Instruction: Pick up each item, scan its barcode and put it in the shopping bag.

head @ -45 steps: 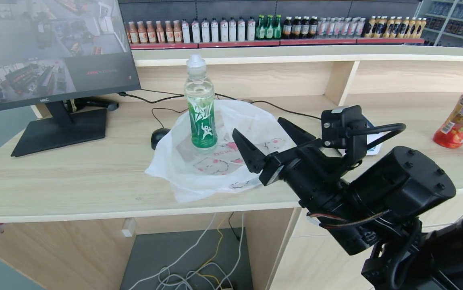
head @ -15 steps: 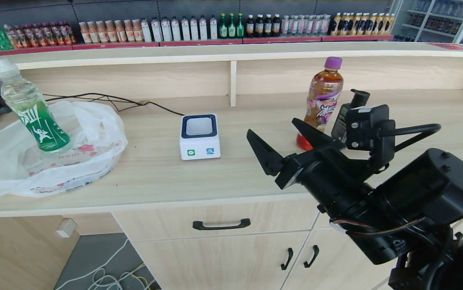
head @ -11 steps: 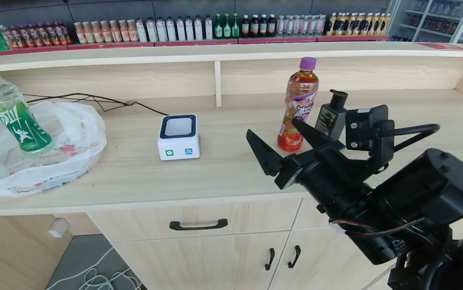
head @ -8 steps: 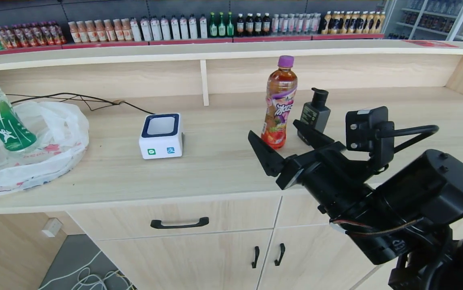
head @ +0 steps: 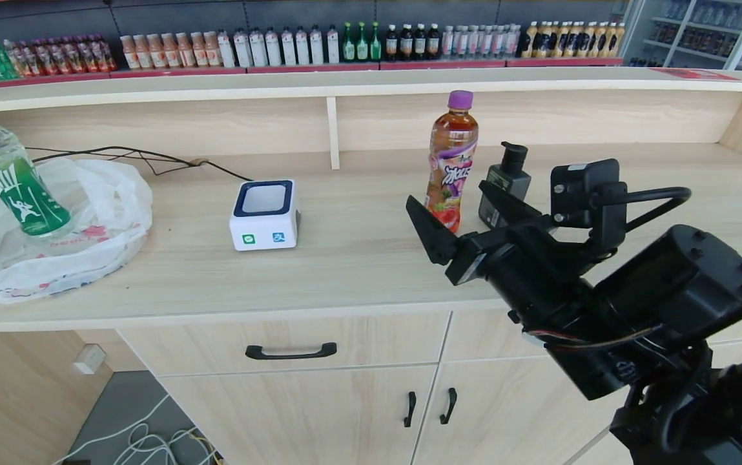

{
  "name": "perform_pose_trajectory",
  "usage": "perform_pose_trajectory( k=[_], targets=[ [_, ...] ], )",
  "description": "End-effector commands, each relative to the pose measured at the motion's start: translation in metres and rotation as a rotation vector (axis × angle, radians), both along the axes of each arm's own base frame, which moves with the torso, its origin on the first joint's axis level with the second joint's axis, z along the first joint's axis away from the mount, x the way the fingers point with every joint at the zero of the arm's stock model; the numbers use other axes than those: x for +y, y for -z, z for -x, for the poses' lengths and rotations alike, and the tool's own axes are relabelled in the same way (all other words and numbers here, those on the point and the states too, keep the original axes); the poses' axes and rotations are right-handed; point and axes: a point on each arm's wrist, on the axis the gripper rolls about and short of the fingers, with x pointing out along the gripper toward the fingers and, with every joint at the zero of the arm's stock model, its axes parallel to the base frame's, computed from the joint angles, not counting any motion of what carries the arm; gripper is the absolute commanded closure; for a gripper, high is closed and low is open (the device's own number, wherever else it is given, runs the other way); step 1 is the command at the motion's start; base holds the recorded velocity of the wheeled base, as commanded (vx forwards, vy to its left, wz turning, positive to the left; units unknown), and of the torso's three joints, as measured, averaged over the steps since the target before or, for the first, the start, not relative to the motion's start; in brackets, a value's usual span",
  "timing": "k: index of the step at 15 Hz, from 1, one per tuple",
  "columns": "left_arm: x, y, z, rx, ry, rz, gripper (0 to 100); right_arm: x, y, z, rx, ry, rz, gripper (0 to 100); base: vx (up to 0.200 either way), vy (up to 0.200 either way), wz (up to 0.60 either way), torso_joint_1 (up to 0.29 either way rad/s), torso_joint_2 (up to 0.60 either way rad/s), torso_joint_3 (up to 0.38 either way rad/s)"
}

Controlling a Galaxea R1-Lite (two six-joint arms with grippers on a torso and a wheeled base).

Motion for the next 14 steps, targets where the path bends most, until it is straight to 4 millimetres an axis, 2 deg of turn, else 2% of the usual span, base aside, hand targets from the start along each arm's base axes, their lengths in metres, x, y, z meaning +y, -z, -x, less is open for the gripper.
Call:
perform_pose_trajectory(
  k=[1, 3, 8, 11, 14],
  targets=[
    [0.000, 0.000, 0.000, 0.000, 0.000, 0.000, 0, 0.004, 0.006, -0.014, 0.031, 0.024, 0.026, 0, 0.000, 0.000, 0.00, 0.000, 0.00, 0.000],
    [0.000, 0.000, 0.000, 0.000, 0.000, 0.000, 0, 0.003, 0.005, -0.020, 0.054, 0.038, 0.046, 0, 0.000, 0.000, 0.00, 0.000, 0.00, 0.000],
    [0.000, 0.000, 0.000, 0.000, 0.000, 0.000, 0, -0.004, 0.012, -0.049, 0.129, 0.139, 0.086, 0, 0.000, 0.000, 0.00, 0.000, 0.00, 0.000],
    [0.000, 0.000, 0.000, 0.000, 0.000, 0.000, 0, -0.002, 0.000, -0.066, 0.139, 0.161, 0.090, 0, 0.000, 0.000, 0.00, 0.000, 0.00, 0.000],
    [0.000, 0.000, 0.000, 0.000, 0.000, 0.000, 0, 0.002, 0.001, -0.077, 0.159, 0.167, 0.082, 0, 0.000, 0.000, 0.00, 0.000, 0.00, 0.000]
  ],
)
